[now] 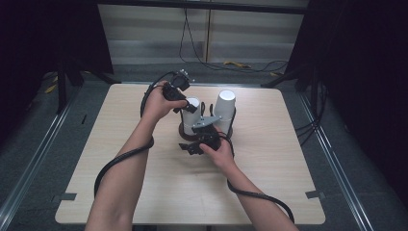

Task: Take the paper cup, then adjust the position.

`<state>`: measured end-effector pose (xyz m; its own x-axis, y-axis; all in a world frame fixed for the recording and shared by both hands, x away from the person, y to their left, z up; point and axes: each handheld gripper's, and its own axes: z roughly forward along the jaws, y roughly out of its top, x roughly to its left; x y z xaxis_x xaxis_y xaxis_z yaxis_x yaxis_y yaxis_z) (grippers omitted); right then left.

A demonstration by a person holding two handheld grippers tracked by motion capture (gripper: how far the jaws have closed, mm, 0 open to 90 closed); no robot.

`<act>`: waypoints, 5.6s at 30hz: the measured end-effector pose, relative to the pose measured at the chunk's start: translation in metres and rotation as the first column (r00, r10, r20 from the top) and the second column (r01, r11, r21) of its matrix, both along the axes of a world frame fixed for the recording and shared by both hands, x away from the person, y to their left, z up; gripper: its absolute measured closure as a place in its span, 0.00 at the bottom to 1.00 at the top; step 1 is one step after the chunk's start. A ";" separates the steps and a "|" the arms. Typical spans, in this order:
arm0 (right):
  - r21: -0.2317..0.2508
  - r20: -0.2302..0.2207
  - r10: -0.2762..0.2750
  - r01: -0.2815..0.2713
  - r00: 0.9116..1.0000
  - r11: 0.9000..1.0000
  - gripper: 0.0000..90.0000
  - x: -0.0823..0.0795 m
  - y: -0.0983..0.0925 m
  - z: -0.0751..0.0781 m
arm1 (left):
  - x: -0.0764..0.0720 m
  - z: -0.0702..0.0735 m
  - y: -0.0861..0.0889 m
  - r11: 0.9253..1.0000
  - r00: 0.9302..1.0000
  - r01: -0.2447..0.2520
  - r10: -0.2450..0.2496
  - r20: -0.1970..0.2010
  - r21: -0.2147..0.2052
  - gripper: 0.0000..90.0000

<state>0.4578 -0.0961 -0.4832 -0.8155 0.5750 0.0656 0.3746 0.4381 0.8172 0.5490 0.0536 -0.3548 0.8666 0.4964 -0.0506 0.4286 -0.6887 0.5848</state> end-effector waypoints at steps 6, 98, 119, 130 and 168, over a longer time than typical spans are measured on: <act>0.005 0.000 -0.002 0.002 1.000 1.000 0.13 0.001 -0.001 0.000 | 0.000 0.007 -0.001 1.000 1.000 -0.012 0.012 -0.008 -0.004 0.40; -0.051 -0.026 0.160 -0.162 0.987 0.986 0.13 -0.049 -0.065 0.017 | -0.062 0.080 0.005 0.998 0.997 0.068 -0.068 -0.028 0.008 0.40; -0.033 -0.052 0.128 -0.130 0.990 0.991 0.14 -0.064 -0.103 0.021 | -0.083 0.054 -0.018 0.990 0.989 0.142 -0.142 -0.040 0.010 0.40; -0.040 -0.047 0.121 -0.123 0.992 0.992 0.14 -0.066 -0.112 0.016 | -0.092 0.041 -0.033 0.983 0.982 0.182 -0.182 -0.054 0.003 0.40; -0.029 -0.047 0.094 -0.096 0.994 0.995 0.14 -0.071 -0.129 0.021 | -0.105 0.007 -0.050 0.971 0.969 0.238 -0.236 -0.073 0.020 0.40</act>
<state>0.3868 -0.2248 -0.4625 -0.8632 0.4974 0.0870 0.3664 0.4985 0.7857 0.4443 0.0037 -0.3479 0.9545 0.2795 -0.1035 0.2901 -0.7913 0.5382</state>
